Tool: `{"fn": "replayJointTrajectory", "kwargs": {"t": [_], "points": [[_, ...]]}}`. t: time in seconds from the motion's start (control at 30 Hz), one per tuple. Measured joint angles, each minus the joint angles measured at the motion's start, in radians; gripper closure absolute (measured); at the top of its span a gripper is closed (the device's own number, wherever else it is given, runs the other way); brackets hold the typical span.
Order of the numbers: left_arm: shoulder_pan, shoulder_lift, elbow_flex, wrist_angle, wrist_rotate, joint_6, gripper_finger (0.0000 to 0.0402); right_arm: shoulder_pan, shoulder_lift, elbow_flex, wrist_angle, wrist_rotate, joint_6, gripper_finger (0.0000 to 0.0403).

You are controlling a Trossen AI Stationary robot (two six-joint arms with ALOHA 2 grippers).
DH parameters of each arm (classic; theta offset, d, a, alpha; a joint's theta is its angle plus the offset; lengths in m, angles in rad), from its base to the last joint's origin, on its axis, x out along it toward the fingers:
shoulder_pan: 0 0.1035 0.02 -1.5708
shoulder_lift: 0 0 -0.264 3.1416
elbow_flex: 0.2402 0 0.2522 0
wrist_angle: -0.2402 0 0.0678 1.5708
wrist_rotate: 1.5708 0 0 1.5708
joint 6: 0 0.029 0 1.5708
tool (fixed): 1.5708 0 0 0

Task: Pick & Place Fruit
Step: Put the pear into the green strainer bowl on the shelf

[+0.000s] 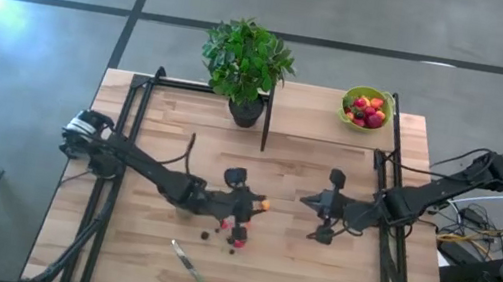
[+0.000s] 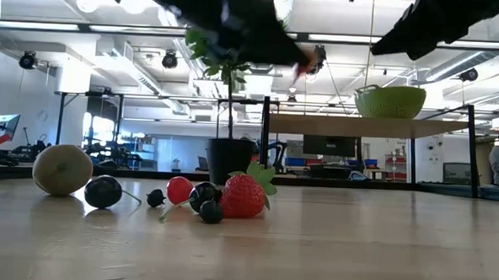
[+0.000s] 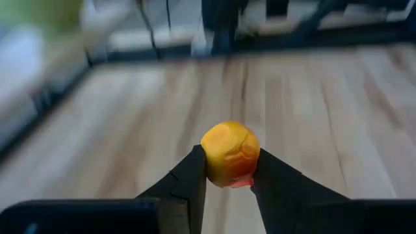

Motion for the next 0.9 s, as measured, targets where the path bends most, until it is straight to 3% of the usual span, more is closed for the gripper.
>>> {"fn": "replayJointTrajectory", "kwargs": {"t": [0.13,0.33,0.63,0.9], "points": [[0.008,0.000,0.000,0.195,0.000,0.202,0.0287,0.000,0.000,-0.014,0.089,-0.072,-0.006,0.0394],[0.017,0.000,0.000,0.359,0.002,0.365,0.0286,0.000,0.000,-0.038,0.161,-0.104,-0.019,0.0360],[0.064,0.000,0.000,0.477,0.145,0.438,0.0285,-0.005,0.000,-0.095,0.440,-0.102,-0.086,0.0283],[0.120,0.001,0.000,0.519,0.267,0.446,0.0285,-0.034,0.000,-0.091,0.492,-0.099,-0.113,0.0259]]}}
